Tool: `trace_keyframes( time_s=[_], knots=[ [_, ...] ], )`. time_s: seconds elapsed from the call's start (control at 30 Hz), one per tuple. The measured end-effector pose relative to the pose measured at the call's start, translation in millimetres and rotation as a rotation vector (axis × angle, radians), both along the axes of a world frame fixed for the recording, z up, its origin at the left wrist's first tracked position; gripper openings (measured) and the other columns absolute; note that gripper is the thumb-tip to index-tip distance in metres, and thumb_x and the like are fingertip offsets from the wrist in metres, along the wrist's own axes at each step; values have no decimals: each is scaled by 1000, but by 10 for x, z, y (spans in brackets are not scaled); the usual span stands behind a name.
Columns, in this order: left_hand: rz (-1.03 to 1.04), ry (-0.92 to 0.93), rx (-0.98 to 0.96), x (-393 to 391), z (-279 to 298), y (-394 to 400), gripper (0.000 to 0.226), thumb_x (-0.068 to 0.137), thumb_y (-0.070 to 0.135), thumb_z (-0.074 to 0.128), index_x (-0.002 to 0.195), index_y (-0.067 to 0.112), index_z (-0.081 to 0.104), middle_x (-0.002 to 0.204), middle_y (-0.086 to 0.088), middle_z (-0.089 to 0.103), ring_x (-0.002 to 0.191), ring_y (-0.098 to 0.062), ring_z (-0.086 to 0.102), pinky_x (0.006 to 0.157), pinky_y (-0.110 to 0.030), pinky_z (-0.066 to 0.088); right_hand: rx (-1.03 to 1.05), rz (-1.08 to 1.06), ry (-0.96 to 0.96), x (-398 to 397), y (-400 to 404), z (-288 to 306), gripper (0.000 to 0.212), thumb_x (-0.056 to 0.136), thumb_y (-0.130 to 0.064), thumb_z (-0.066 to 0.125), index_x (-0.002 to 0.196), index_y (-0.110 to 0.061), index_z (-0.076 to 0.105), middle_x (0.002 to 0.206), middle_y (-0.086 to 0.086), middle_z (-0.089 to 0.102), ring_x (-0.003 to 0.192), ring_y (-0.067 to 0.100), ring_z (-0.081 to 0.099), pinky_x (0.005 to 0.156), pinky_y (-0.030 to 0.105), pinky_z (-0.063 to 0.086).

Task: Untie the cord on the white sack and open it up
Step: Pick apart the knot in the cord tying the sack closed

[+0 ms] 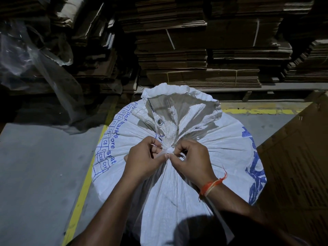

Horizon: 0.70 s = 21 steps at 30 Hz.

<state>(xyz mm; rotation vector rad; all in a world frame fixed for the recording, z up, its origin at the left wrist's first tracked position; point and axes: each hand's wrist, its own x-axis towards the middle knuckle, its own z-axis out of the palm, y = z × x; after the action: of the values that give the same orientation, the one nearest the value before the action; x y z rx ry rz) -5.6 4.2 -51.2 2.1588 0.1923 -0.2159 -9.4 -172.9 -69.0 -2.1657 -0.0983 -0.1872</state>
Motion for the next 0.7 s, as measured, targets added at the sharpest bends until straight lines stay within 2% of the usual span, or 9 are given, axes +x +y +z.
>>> trace_keyframes(
  time_s=[0.1, 0.2, 0.37, 0.47, 0.6, 0.7],
  knots=[
    [3, -55, 86, 3, 16, -27, 29, 67, 56, 74, 87, 36, 69, 69, 25, 71, 65, -2, 64, 89, -57, 57, -11, 14, 0, 6, -8, 2, 18, 73, -22, 83, 64, -20, 67, 74, -8, 64, 71, 5, 61, 61, 15, 45],
    [10, -67, 103, -2, 26, -35, 25, 68, 54, 73, 82, 33, 70, 69, 22, 71, 66, -3, 64, 88, -54, 57, -28, 34, 16, 14, -19, 17, 16, 73, -17, 83, 65, -18, 69, 75, -8, 64, 72, 6, 63, 64, 27, 53],
    [9, -50, 93, 9, -6, -16, 23, 67, 51, 72, 83, 35, 70, 68, 23, 70, 66, -5, 63, 89, -56, 57, -62, 66, 39, 44, -83, 46, 15, 73, -15, 81, 64, -17, 69, 79, -6, 68, 75, 7, 65, 68, 30, 55],
    [9, -44, 80, 23, -21, -8, 22, 68, 49, 73, 84, 35, 71, 65, 22, 68, 66, -6, 61, 90, -57, 56, -70, 78, 56, 28, -106, 61, 15, 73, -17, 81, 64, -18, 69, 79, -7, 67, 75, 6, 64, 67, 27, 54],
    [18, -47, 62, 29, -40, -7, 22, 69, 47, 76, 84, 32, 72, 62, 22, 66, 62, -4, 58, 88, -57, 55, -10, 68, 51, -8, -99, 114, 23, 74, -32, 86, 65, -20, 68, 75, -6, 64, 73, 10, 60, 60, 9, 39],
    [17, -43, 43, 33, -59, 2, 21, 69, 46, 77, 86, 33, 74, 63, 19, 66, 62, -4, 58, 88, -61, 55, -37, 82, 39, -14, -74, 109, 22, 75, -33, 86, 68, -21, 69, 78, -6, 61, 73, 8, 59, 60, 8, 38]
  ],
)
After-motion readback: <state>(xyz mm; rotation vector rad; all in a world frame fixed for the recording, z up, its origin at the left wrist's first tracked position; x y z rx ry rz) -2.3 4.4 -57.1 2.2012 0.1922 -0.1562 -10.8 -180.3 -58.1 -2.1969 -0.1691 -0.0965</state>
